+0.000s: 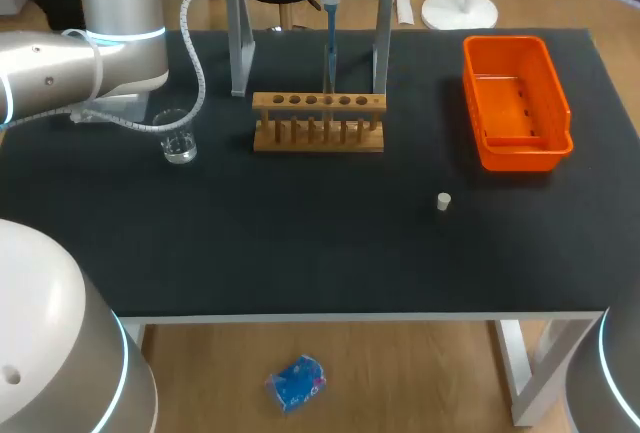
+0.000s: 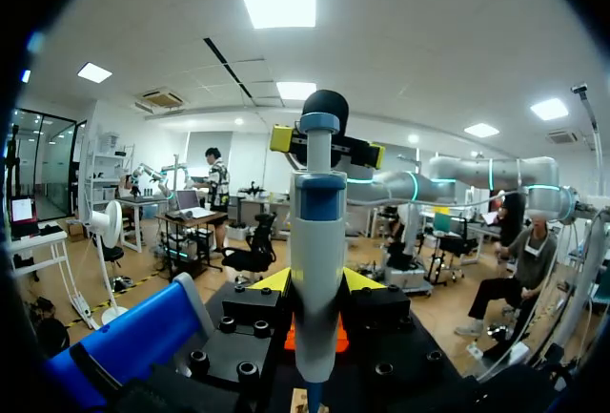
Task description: Invert the test tube, pick up the pipette, mount the tip to pipette, aspirate from beaker and dispense into the tube, eject the tip, return the pipette, and cap with the stopper.
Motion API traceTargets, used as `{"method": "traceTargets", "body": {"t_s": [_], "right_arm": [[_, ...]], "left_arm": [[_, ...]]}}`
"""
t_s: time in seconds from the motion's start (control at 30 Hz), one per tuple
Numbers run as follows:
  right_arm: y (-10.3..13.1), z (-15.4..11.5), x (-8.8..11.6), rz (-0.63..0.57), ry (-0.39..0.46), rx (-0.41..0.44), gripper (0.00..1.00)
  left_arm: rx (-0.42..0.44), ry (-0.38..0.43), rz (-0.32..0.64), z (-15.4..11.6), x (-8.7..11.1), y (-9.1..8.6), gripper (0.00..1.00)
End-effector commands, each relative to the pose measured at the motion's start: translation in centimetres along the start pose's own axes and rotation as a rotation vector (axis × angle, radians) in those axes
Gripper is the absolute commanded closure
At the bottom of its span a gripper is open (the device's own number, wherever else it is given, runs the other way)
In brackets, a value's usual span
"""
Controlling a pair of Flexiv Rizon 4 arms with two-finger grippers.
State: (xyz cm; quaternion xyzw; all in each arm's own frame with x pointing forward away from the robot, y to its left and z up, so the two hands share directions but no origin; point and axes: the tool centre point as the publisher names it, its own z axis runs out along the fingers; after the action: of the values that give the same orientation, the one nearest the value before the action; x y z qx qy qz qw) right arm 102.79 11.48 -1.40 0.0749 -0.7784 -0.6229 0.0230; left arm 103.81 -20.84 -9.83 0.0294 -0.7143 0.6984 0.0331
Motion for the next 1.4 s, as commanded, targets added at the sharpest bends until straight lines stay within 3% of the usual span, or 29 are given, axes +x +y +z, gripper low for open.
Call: {"method": "traceTargets", "body": {"t_s": [0.03,0.13,0.23,0.5,0.7,0.93,1.0,1.03,1.07,1.4], "right_arm": [[0.0,-0.1,-0.2,0.0,0.007,0.003,0.0],[0.0,-0.1,-0.2,0.0,0.007,0.003,0.0],[-0.7,-0.1,-0.5,0.042,-0.007,0.108,0.0],[-1.5,0.5,-0.9,0.113,-0.012,0.135,0.0],[-0.1,1.2,-1.2,0.089,-0.01,0.188,0.0],[1.6,2.1,-1.4,0.067,0.003,0.182,0.0],[2.0,2.2,-1.4,0.062,0.002,0.175,0.55],[2.2,2.4,-1.4,0.058,0.003,0.164,0.68],[2.4,2.5,-1.4,0.057,0.003,0.163,0.99],[3.5,4.7,-1.5,-0.001,0.021,0.052,1.0]], "left_arm": [[0.0,-0.002,0.0,0.0,0.1,0.0,1.0],[0.0,-0.002,0.0,0.0,0.1,0.0,1.0],[0.0,-0.002,0.0,0.0,0.1,0.0,1.0],[0.0,-0.002,0.0,0.0,0.1,0.0,1.0],[0.0,-0.002,0.0,0.0,0.1,0.0,1.0],[0.0,-0.002,0.0,0.0,0.1,0.0,1.0],[0.0,-0.002,0.0,0.0,0.1,0.0,1.0],[0.0,-0.002,0.0,0.0,0.1,0.0,1.0],[0.0,-0.002,0.0,0.0,0.1,0.0,1.0],[0.0,-0.002,0.0,0.0,0.1,0.0,1.0]]}}
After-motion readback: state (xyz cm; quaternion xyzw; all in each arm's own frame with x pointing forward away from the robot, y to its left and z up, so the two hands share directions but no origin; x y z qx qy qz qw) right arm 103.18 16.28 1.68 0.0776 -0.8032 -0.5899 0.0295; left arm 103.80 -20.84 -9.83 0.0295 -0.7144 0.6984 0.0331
